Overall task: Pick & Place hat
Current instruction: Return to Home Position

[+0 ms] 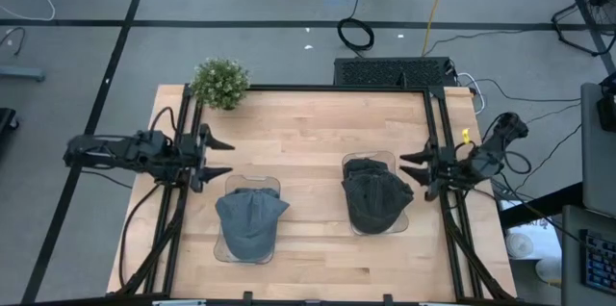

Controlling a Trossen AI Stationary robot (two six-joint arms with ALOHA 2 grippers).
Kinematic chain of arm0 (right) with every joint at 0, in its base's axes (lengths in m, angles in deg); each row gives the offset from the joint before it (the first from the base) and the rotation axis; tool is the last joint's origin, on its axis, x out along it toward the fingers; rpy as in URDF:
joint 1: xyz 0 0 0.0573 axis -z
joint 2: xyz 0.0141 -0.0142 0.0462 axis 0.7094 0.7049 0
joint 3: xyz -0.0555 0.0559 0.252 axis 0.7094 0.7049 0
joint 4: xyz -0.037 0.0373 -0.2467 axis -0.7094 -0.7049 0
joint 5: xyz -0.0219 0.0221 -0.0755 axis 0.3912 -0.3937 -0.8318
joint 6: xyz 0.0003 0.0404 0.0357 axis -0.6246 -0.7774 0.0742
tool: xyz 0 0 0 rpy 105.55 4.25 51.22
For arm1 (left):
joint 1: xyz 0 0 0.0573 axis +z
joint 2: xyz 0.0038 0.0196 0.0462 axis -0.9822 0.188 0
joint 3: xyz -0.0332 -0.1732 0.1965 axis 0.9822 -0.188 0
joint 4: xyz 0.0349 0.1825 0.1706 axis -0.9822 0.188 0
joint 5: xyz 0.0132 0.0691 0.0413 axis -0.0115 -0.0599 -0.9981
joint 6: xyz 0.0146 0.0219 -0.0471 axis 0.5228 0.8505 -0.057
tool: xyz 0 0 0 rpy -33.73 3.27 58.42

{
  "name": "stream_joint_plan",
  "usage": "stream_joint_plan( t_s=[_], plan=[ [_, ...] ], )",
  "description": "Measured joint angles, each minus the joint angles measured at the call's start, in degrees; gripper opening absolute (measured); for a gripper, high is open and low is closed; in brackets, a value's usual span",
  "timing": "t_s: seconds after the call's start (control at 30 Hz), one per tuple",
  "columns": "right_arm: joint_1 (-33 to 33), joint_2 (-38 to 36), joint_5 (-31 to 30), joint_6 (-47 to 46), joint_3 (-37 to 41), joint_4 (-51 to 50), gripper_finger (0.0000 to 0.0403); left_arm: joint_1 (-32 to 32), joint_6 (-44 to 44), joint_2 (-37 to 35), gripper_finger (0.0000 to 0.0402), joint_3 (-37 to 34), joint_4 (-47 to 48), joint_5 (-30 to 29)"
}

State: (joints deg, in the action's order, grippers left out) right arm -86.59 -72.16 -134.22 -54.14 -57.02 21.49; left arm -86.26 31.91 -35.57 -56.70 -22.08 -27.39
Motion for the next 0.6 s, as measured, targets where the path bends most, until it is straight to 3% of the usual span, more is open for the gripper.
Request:
stream_joint_plan(
  t_s=[0.17,0.33,0.6],
  plan=[
    [3.9,0.1,8.1,1.7,3.2,6.1,0.0139,0.1,-1.3,-3.2,0.0294,-3.1,-0.1,1.6],
    [10.2,0.1,14.9,1.0,5.9,8.6,0.0139,0.1,-1.5,-6.2,0.0294,-3.7,0.2,8.0],
    [24.5,0.1,28.8,0.4,7.9,10.4,0.0139,0.1,-1.5,-10.4,0.0294,-3.7,3.5,7.7]
  ],
)
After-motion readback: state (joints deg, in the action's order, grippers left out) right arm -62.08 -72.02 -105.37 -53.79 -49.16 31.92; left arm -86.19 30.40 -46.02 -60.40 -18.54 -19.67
